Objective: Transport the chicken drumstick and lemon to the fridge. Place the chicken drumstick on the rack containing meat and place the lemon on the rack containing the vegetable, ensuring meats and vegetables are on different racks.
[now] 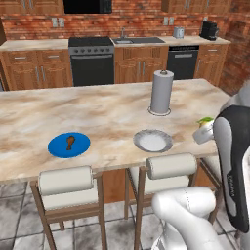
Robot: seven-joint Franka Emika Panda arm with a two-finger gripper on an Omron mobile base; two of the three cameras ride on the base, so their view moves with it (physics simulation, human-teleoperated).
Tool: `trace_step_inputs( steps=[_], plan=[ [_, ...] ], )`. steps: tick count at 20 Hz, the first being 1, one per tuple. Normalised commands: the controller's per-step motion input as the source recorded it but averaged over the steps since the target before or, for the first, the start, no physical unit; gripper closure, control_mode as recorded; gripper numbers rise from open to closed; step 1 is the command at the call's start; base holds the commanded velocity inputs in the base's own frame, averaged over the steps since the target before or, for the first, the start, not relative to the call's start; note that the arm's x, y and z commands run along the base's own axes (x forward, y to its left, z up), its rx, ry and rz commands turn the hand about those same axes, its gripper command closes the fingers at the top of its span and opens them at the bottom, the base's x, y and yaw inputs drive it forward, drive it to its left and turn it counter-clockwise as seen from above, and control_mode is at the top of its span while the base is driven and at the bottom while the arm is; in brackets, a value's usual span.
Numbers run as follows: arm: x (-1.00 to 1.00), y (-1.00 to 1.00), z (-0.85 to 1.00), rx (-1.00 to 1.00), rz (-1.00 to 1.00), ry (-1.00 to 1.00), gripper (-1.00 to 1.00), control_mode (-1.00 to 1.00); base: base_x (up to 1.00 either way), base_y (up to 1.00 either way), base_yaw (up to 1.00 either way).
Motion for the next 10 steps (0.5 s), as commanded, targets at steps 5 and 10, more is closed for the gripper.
trace_step_inputs(
  steps=[5, 10],
  plan=[
    [-0.57, 0.04, 0.52, 0.0, 0.0, -0.05, 1.0, -1.0, 0.0, 0.0, 0.0],
    [-0.03, 0.03, 0.0, 0.0, 0.0, 0.0, 1.0, 1.0, -0.58, 0.32, 0.0]
  ],
)
